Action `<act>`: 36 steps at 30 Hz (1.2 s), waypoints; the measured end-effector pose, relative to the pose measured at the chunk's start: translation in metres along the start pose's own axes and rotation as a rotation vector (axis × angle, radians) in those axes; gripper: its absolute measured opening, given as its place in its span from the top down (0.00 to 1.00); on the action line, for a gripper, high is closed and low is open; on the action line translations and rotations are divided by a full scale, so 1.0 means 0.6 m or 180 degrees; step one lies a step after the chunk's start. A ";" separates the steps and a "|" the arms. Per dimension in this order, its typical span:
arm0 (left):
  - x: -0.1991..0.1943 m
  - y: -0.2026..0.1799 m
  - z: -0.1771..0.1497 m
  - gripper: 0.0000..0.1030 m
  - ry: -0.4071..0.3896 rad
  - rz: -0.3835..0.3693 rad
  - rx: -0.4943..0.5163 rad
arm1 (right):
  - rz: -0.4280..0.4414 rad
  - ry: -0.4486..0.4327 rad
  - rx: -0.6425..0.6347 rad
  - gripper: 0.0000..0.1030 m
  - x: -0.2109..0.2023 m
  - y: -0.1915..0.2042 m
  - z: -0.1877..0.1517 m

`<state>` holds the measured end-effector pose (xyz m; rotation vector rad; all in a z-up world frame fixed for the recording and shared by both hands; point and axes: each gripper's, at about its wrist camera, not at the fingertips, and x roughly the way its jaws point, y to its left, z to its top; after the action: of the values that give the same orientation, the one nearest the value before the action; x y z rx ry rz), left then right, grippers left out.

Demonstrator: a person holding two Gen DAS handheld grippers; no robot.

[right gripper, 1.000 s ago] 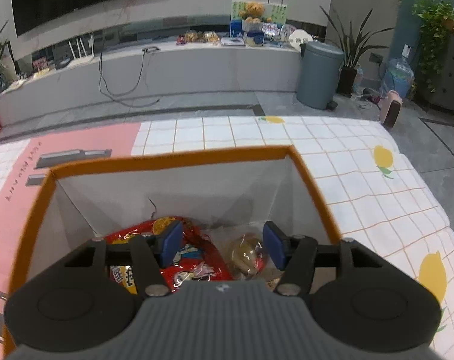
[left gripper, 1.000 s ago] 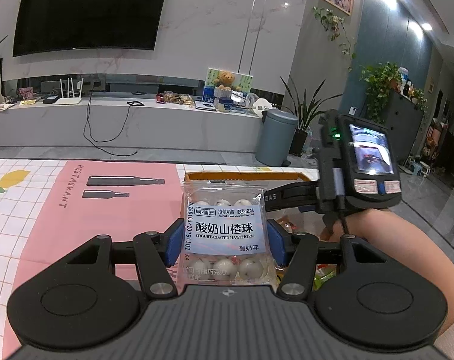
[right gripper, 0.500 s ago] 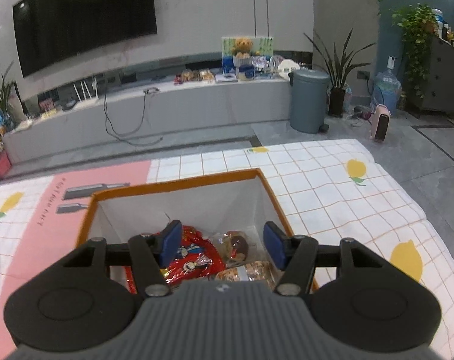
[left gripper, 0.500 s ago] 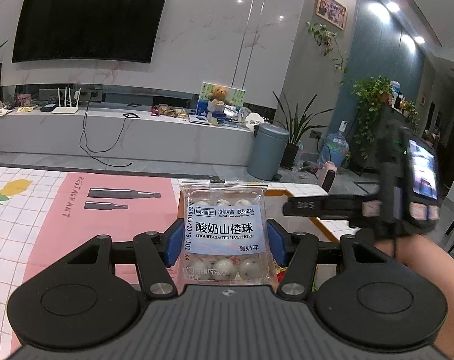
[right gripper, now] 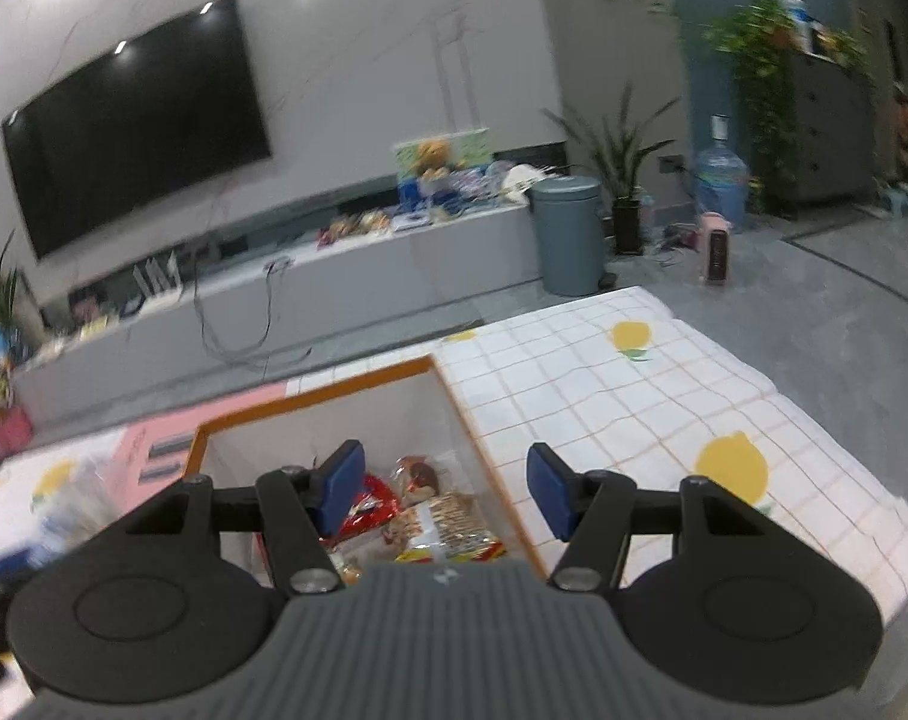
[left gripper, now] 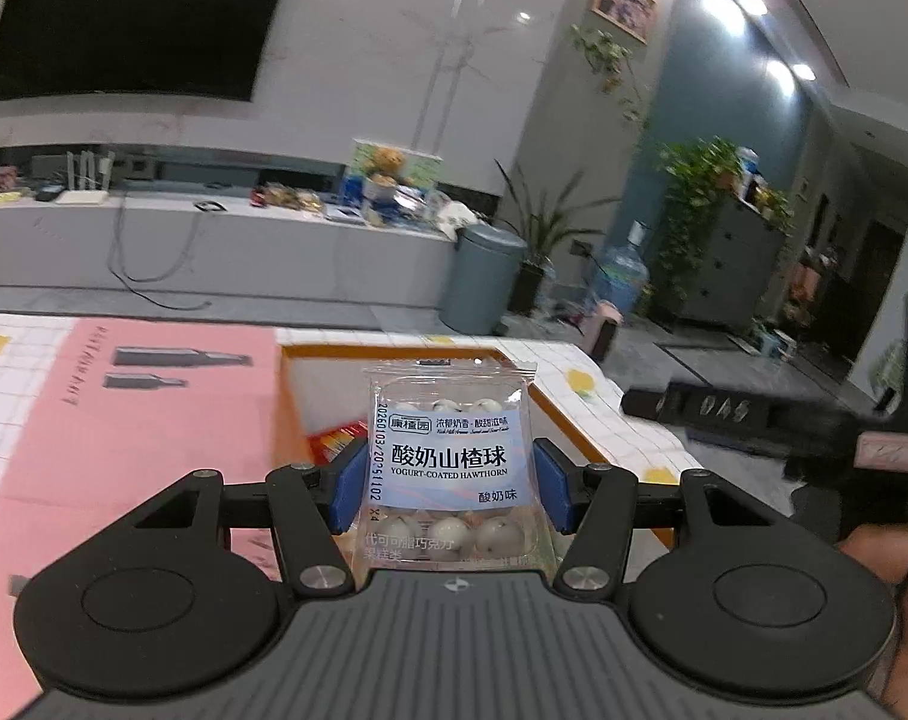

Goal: Organize snacks
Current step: 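Lower the hawthorn ball packet into the orange box and open the left tool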

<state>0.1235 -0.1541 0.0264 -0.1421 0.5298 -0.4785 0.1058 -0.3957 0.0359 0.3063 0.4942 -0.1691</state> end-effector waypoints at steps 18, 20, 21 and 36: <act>0.170 -0.033 -0.019 0.36 0.0748 -0.1132 0.1103 | -0.0127 -0.0196 0.0365 0.42 -0.021 -0.044 0.016; 0.188 -0.033 -0.019 0.36 0.0914 -0.1236 0.1256 | -0.0185 -0.0167 0.0429 0.42 -0.017 -0.046 0.015; 0.194 -0.034 -0.020 0.36 0.0993 -0.1275 0.1344 | -0.0204 -0.0158 0.0441 0.42 -0.016 -0.047 0.015; 0.268 -0.072 -0.049 0.36 0.1936 -0.2117 0.2568 | -0.0609 -0.0060 0.0314 0.42 -0.010 -0.060 0.013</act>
<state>0.2125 -0.2686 -0.0609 0.6437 0.8410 -1.3705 0.0955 -0.4314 0.0367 0.3534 0.4973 -0.3827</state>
